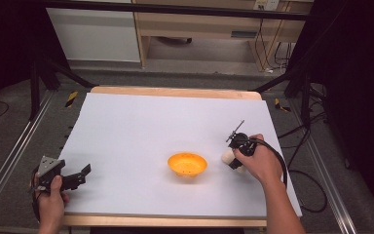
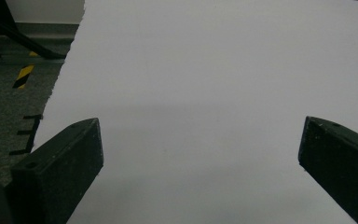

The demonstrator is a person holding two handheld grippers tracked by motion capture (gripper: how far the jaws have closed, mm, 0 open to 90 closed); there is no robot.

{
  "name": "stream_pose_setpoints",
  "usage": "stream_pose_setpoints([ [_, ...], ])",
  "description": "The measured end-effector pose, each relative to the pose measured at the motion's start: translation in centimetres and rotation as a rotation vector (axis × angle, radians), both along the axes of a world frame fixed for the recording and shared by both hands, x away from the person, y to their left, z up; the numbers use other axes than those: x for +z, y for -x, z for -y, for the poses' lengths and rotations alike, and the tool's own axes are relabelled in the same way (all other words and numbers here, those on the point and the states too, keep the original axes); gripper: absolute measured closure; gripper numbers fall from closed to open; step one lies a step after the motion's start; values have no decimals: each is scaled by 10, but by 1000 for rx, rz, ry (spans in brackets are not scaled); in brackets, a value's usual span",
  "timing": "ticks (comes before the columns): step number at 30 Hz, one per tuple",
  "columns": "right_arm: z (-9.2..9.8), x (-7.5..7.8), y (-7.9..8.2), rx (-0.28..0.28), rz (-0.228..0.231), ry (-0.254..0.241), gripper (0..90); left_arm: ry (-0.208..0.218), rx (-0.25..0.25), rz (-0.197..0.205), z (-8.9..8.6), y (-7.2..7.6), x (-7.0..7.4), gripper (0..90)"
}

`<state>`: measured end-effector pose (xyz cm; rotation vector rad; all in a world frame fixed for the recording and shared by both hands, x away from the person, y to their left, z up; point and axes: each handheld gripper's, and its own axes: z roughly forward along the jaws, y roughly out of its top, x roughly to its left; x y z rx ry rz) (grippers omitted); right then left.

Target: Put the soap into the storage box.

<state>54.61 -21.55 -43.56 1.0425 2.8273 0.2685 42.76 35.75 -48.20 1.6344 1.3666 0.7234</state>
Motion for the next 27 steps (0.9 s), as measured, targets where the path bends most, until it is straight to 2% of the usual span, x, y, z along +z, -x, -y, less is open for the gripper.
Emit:
stream_pose_setpoints([
  [2, 0, -3, -2, 22, 4, 15, 367, 0, -1, 1, 0, 0, 0, 0],
  [4, -1, -7, -3, 20, -12, 19, 405, 0, -1, 1, 0, 0, 0, 0],
  [5, -2, -8, -3, 0, -30, 24, 424, 0, 0, 0, 0, 0, 0, 0],
  [6, -2, -10, -5, 17, -36, 31, 440, -1, 0, 0, 0, 0, 0, 0],
  [7, -3, -12, -5, -11, -61, 25, 450, -2, 1, -1, 0, 0, 0, 0],
  [10, -2, -12, -7, 15, -50, 23, 471, -1, 0, -1, 0, 0, 0, 0],
  [13, -2, -12, -7, 20, -51, 23, 473, -4, 0, -2, 0, 0, 0, 0],
  [14, -4, -11, -6, 4, -61, 23, 475, -4, 0, -2, 0, 0, 0, 0],
  [17, -3, -12, -6, 49, -37, 30, 478, -9, -1, -4, 0, 0, 0, 0],
  [18, -3, -12, -5, 34, -44, 15, 479, -10, -1, -4, 0, 0, 0, 0],
  [21, -2, -12, -6, 38, -39, 25, 485, -4, 2, -5, 0, -1, 0, 0],
  [24, -4, -11, -5, 18, -54, 25, 491, -5, 2, -6, 0, -1, 0, 0],
  [27, -4, -11, -4, 22, -42, 23, 495, -5, 3, -5, 0, -1, 0, 0],
])
